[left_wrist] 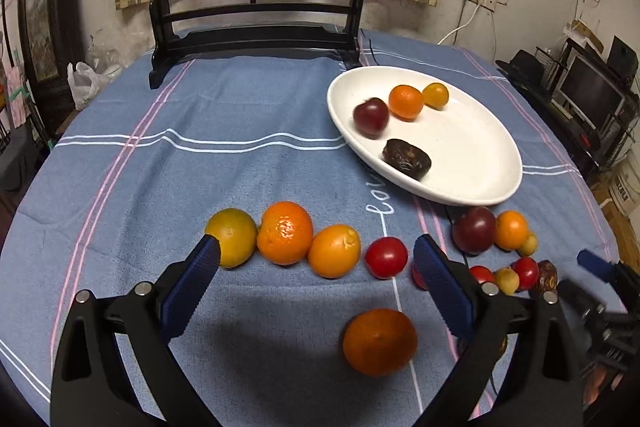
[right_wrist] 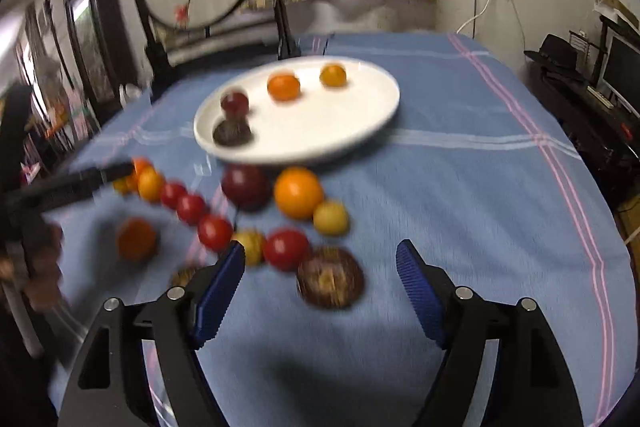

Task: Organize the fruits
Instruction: 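Grasp a brown date with the right tool while the left places an orange on the plate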

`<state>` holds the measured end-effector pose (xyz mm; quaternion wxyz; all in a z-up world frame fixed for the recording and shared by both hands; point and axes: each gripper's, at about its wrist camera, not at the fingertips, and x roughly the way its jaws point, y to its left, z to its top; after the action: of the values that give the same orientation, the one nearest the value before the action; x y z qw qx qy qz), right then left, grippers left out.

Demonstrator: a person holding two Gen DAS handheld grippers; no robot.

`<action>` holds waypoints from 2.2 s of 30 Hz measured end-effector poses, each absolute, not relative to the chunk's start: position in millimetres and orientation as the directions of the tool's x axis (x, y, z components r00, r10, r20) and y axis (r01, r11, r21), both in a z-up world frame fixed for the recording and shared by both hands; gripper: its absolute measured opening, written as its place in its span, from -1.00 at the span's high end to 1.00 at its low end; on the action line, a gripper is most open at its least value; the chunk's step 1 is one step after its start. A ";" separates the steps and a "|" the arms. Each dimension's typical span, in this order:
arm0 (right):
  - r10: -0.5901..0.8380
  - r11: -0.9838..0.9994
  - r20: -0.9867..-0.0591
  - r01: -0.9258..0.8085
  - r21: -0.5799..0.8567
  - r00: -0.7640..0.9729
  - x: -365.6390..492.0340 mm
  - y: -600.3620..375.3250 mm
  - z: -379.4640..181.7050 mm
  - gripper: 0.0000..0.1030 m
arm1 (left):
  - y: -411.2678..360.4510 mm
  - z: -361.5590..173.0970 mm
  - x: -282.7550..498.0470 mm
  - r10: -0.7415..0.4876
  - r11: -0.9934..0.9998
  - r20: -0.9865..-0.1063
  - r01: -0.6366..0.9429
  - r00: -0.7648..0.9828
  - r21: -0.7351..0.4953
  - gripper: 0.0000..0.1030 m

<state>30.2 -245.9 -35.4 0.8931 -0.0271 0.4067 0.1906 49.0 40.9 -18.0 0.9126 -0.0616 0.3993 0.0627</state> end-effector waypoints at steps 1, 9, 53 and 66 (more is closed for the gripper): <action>0.322 0.922 -0.752 -0.370 0.111 0.576 30.1 -245.5 -39.3 -0.53 | 39.3 -18.1 47.7 0.068 0.986 -0.736 -0.160 0.674 -0.056 -0.86; 0.235 0.941 -0.830 -0.332 0.064 0.506 46.7 -236.5 -65.1 -0.52 | 30.8 -26.1 40.7 0.052 0.992 -0.755 -0.120 0.653 -0.036 -0.87; 0.440 0.886 -0.595 -0.434 0.163 0.673 41.2 -222.4 29.4 0.22 | -11.4 17.2 80.7 -0.035 0.999 -0.731 0.029 0.681 -0.020 0.19; 0.407 0.901 -0.683 -0.390 0.190 0.607 124.7 -188.1 -13.4 0.21 | -0.9 -8.2 177.2 0.041 0.997 -0.781 -0.079 0.623 -0.011 0.19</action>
<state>124.7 -188.1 -13.4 0.8962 0.0110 0.3836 0.2224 177.2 -0.9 -8.2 0.9004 -0.0224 0.4331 0.0333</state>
